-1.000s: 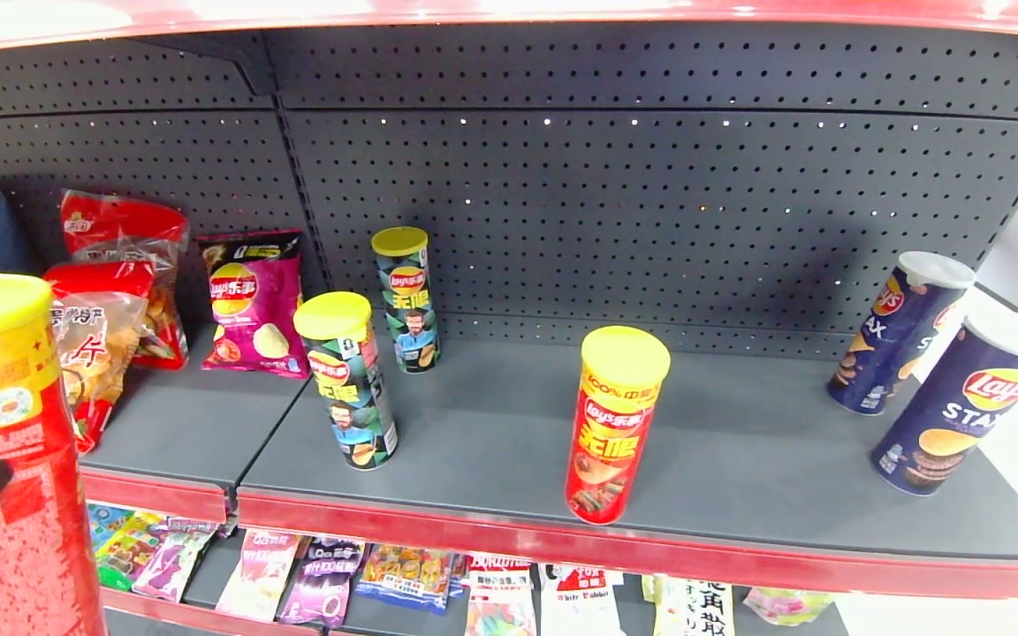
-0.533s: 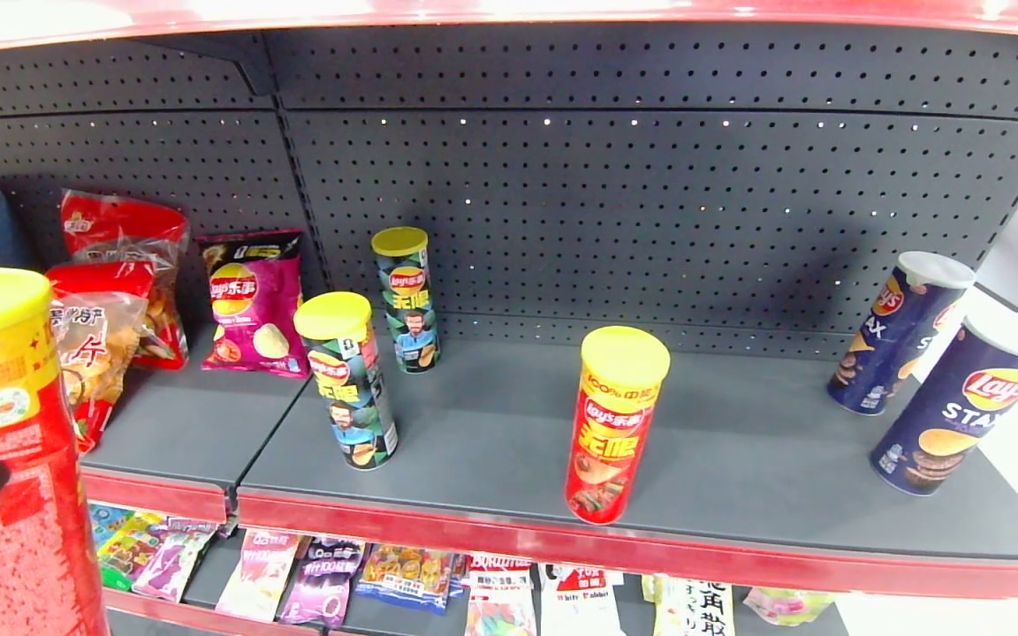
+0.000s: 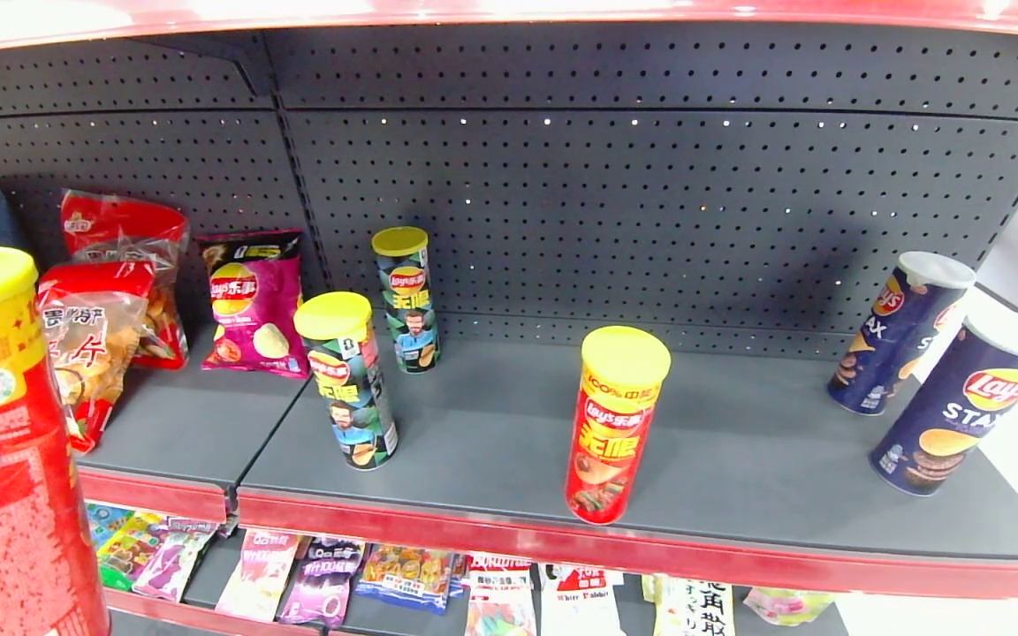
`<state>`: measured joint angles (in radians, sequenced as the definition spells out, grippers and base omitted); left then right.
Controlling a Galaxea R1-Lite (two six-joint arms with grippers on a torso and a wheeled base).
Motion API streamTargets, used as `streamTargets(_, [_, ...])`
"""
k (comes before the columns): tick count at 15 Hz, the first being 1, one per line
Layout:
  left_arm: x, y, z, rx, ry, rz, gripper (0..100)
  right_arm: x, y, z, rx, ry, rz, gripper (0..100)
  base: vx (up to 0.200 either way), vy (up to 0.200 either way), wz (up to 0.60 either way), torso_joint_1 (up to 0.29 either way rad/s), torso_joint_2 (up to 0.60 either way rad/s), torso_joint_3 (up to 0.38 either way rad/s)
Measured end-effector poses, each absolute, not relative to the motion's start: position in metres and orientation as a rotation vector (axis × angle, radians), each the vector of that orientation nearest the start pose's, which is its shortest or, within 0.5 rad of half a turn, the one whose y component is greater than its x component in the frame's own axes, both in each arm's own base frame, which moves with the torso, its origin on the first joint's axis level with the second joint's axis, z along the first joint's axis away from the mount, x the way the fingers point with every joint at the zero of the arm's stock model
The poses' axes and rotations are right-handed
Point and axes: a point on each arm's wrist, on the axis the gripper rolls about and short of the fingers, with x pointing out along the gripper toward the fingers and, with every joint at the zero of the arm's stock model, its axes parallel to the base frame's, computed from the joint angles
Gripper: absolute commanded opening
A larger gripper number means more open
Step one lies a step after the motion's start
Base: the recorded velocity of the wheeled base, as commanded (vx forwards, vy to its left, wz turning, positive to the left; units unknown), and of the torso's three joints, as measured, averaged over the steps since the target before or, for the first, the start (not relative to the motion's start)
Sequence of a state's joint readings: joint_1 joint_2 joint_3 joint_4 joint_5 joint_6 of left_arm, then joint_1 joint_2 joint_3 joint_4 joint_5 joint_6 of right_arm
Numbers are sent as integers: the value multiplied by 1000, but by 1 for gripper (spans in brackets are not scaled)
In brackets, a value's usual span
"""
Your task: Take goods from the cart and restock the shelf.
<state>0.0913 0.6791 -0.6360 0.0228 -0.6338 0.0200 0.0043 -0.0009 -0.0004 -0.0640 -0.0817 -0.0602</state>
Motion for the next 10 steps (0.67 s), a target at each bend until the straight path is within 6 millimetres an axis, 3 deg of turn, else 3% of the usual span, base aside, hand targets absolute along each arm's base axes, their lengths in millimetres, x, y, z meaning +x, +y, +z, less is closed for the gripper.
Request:
streamTargets(2, [44, -9, 251, 0, 47, -543, 0, -23, -3, 82, 3, -65, -129, 100, 0, 0, 0, 0, 0, 0])
streamTargets(5, [44, -9, 251, 1, 45, -544, 0, -23, 1, 82, -29, -60, 55, 100, 0, 0, 0, 0, 0, 0])
streamTargets(8, [43, -9, 252, 2, 40, -543, 0, -23, -2, 83, -32, -68, -75, 100, 0, 0, 0, 0, 0, 0])
streamTargets(10, [44, -9, 253, 6, 29, -544, 0, -24, -1, 87, -37, -85, -51, 100, 0, 0, 0, 0, 0, 0])
